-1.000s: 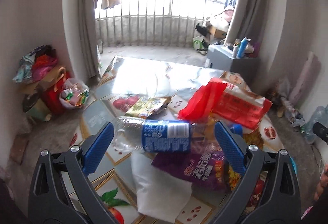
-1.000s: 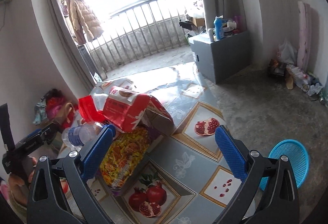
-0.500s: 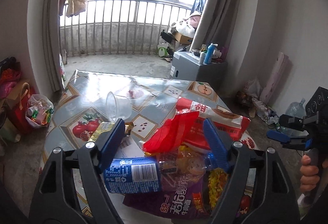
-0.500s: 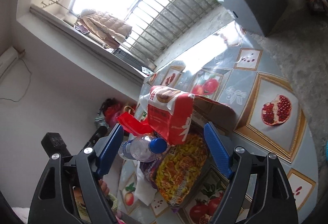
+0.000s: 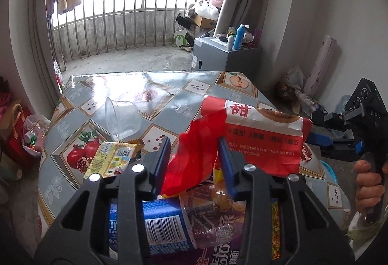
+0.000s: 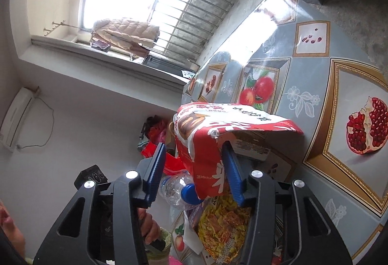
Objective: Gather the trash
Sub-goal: 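Close the left gripper on the red paper bag and lift it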
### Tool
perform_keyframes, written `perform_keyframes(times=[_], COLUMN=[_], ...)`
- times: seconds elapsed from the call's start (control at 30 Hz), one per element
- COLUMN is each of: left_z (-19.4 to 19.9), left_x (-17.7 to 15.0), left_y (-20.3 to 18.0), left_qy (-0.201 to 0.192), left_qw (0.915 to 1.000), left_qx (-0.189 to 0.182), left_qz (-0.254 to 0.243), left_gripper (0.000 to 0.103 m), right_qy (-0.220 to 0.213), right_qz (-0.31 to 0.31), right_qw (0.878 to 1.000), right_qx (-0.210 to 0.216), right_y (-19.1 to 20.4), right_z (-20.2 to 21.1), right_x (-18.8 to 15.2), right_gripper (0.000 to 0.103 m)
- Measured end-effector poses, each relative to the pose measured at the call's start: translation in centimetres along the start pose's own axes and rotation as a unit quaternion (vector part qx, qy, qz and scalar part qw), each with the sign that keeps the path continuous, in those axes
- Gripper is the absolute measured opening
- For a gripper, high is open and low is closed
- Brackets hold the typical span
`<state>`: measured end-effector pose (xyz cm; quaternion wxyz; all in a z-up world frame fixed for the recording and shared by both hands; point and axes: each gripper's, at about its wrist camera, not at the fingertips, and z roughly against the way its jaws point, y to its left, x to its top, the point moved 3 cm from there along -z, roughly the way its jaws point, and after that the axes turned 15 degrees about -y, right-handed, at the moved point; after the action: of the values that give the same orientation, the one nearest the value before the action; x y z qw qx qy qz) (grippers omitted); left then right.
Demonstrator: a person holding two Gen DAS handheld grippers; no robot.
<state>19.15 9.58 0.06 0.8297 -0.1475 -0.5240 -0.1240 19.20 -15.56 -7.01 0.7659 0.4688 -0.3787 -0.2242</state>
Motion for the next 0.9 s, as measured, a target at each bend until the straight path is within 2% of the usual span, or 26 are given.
perform_keyframes(times=[0.03,0.07,0.13,0.2,0.43,0.63,0.9], left_z=[0.1,0.1,0.2,0.4,0.9,2.1,4.8], left_x=[0.1,0.2,0.5,1.0,2.9,5.2,8.4], left_y=[0.0,0.0,0.0,-0.1,0.1,0.1,-2.2], left_qy=[-0.002,-0.005,-0.010,-0.015,-0.051,-0.091,-0.140], left_qw=[1.0000,1.0000,0.9999,0.9998,0.9986,0.9956,0.9886], left_qx=[0.000,0.001,0.003,0.005,0.009,0.007,-0.030], left_qz=[-0.001,-0.004,-0.012,-0.015,-0.005,0.020,0.046], left_gripper=[0.031,0.024,0.021,0.006,0.002,0.000,0.000], right_qy=[0.002,0.003,0.007,0.010,-0.004,-0.023,-0.081], right_qz=[-0.005,-0.009,-0.016,-0.023,-0.042,-0.047,-0.004], right_qw=[1.000,1.000,1.000,0.999,0.995,0.990,0.984], right_qx=[0.005,0.010,0.017,0.027,0.087,0.127,0.160], right_y=[-0.1,-0.3,-0.6,-0.8,0.1,1.1,3.8], right_z=[-0.2,-0.2,-0.5,-0.8,-1.1,-0.6,5.2], right_x=[0.2,0.3,0.4,0.4,1.6,3.7,5.9], right_gripper=[0.038,0.035,0.025,0.018,0.006,0.004,0.004])
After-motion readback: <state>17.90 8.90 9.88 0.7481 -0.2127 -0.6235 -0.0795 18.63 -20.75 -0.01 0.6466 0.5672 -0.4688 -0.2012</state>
